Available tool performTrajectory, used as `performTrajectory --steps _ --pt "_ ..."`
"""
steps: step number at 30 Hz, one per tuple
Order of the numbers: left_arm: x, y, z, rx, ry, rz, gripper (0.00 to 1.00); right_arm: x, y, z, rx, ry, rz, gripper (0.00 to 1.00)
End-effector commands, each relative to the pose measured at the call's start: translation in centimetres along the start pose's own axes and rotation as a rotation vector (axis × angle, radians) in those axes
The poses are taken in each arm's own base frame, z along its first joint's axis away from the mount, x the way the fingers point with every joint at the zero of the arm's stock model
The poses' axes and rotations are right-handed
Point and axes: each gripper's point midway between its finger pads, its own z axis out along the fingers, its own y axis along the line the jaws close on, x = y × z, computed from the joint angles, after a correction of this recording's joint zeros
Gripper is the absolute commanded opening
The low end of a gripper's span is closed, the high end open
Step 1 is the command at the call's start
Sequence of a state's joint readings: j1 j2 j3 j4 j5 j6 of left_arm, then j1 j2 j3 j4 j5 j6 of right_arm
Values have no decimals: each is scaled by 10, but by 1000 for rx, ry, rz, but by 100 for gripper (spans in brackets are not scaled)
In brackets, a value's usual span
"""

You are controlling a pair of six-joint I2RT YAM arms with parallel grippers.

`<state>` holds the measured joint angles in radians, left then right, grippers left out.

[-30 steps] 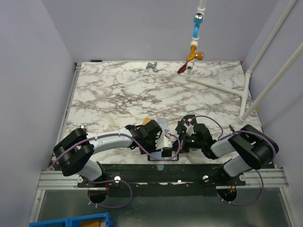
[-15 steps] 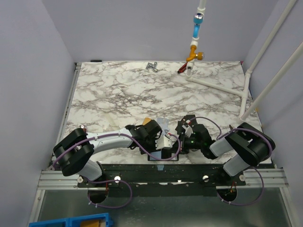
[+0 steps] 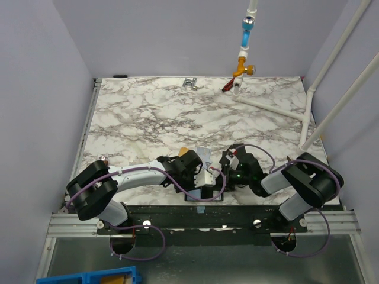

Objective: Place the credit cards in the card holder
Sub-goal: Insert the credit card into the card holder.

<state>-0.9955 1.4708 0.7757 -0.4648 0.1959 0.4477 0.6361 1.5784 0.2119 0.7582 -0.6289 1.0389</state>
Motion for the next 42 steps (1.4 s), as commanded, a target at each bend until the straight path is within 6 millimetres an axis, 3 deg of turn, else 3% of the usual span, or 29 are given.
performTrajectory --steps 1,14,18,22,25,30,35,42 --pt "3 -10 2 47 13 17 29 -9 -11 7 61 -40 -2 1" --pt "-1 -13 3 57 15 29 29 1 -17 17 75 -4 -8 1" --pt "-1 -12 3 48 11 34 28 7 -28 16 185 13 -23 18" --pt "0 -10 1 34 -5 30 28 5 -38 2 296 -16 -32 40" --pt "-2 -8 -4 28 -50 1 27 4 -42 -8 354 -31 -36 50" --pt "-10 5 -23 51 -154 -106 27 -2 -42 -17 412 -48 -66 54" --pt "-19 27 -49 90 -255 -239 27 -5 -40 -12 475 -27 -97 57" --pt "-11 34 -50 64 -263 -260 28 0 -33 3 606 16 -179 62"
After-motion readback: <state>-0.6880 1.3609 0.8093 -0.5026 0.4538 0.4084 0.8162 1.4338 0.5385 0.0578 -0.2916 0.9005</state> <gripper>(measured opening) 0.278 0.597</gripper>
